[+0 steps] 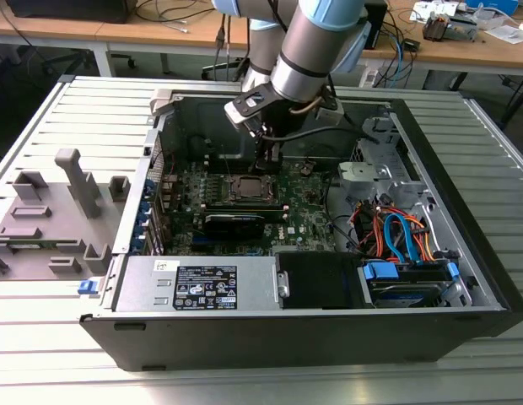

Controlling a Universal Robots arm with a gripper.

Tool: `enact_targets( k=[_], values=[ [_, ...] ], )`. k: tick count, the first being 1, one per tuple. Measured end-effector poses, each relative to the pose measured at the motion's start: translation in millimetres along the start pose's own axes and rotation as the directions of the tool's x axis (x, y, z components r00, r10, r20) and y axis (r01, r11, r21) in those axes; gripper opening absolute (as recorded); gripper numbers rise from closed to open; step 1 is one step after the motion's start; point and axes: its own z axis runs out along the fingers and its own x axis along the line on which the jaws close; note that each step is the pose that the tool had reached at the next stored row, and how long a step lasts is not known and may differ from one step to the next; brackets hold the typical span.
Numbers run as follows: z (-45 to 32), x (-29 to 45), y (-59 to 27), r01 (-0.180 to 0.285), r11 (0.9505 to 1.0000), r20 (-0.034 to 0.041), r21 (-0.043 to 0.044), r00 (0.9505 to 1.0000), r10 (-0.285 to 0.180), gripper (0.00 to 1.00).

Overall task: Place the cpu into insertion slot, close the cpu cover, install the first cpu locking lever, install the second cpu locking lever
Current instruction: 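Close the cpu cover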

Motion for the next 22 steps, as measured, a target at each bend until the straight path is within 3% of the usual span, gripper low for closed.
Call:
enact_targets(
  k=[4, 6, 10, 14, 18, 20, 21, 22],
  values=[
    [14.1, -2.2, -9.7, 0.018, 0.9998, 0.0025, 0.0002, 0.9998, -0.018, 0.11],
    [21.7, -5.9, -9.9, 0.036, 0.9994, 0.0064, 0.0003, 0.9993, -0.036, 0.11],
    [29.1, -8.6, -9.6, 0.043, 0.9991, 0.0093, 0.0012, 0.9990, -0.043, 0.11],
    [28.2, -8.4, -10.1, 0.043, 0.9991, 0.0070, -0.0019, 0.9990, -0.043, 0.11],
    [10.3, -8.4, -14.7, 0.043, 0.9991, 0.0077, -0.0024, 0.9990, -0.043, 0.11],
    [10.1, -8.3, -14.7, 0.043, 0.9991, 0.0071, -0.0025, 0.9990, -0.043, 0.11],
    [10.0, -8.4, -14.8, 0.043, 0.9991, 0.0075, -0.0051, 0.9990, -0.043, 0.11],
    [9.9, -8.5, -15.0, 0.043, 0.9988, 0.0090, -0.0221, 0.9990, -0.043, 0.11]
  ],
)
